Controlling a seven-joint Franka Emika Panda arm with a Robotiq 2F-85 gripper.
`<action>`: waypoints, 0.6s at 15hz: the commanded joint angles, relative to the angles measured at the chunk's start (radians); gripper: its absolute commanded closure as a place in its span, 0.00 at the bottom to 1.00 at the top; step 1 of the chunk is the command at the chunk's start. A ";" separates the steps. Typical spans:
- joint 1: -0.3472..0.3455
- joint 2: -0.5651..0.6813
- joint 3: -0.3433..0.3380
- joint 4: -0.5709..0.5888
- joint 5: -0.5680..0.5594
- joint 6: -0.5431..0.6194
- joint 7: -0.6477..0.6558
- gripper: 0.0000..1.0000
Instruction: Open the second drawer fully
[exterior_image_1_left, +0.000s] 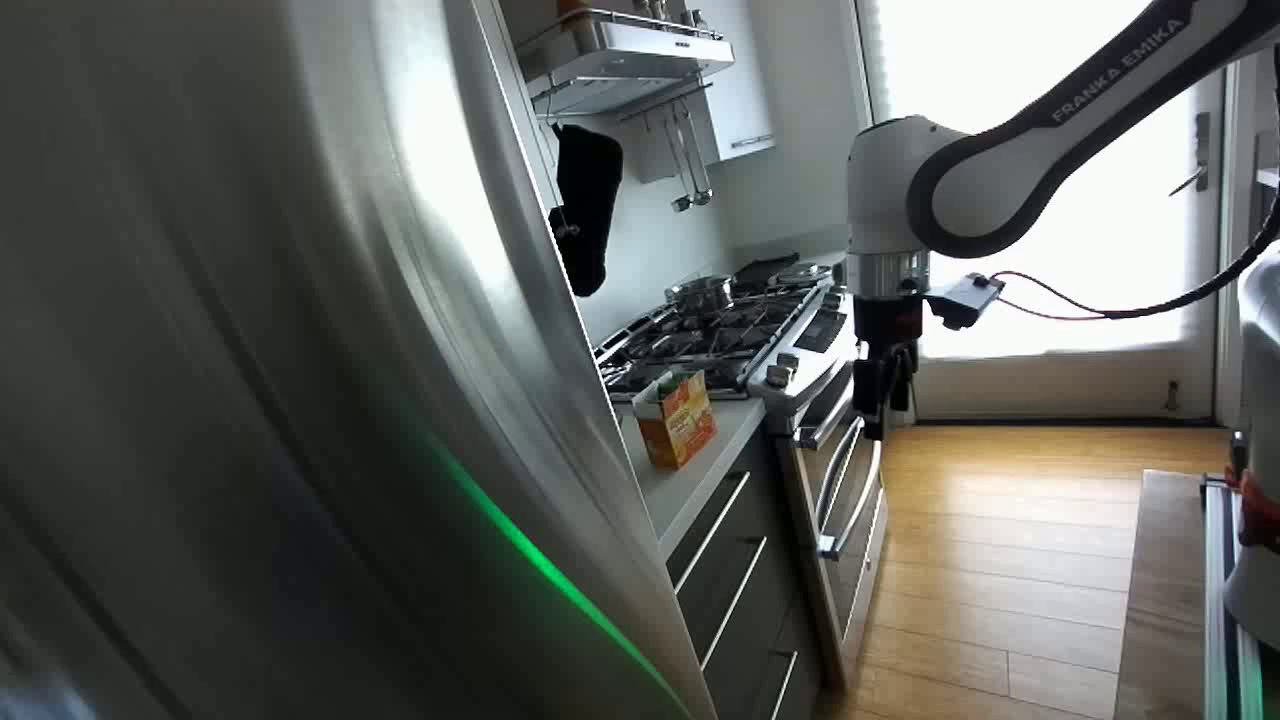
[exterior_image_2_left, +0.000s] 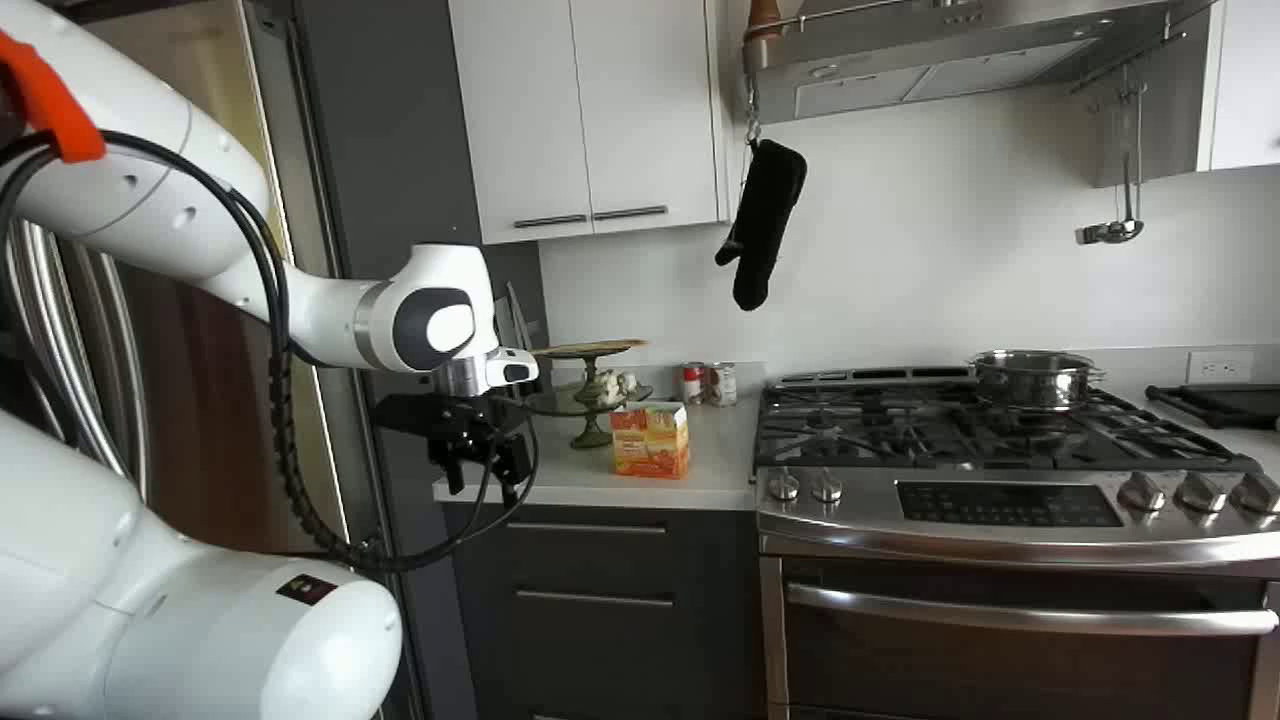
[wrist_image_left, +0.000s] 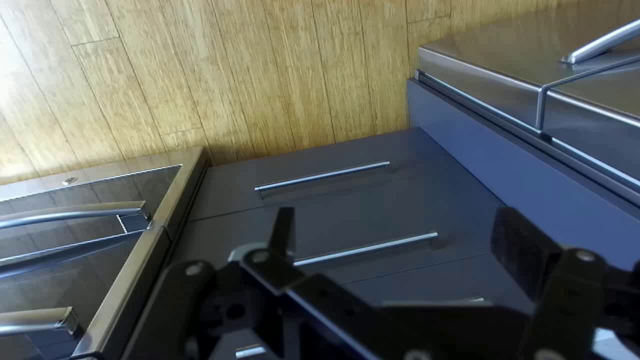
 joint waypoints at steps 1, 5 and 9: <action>0.001 0.001 -0.002 -0.001 -0.002 -0.003 0.001 0.00; 0.001 0.004 -0.002 -0.004 -0.002 -0.003 0.001 0.00; 0.006 0.056 -0.006 0.023 0.037 0.036 0.023 0.00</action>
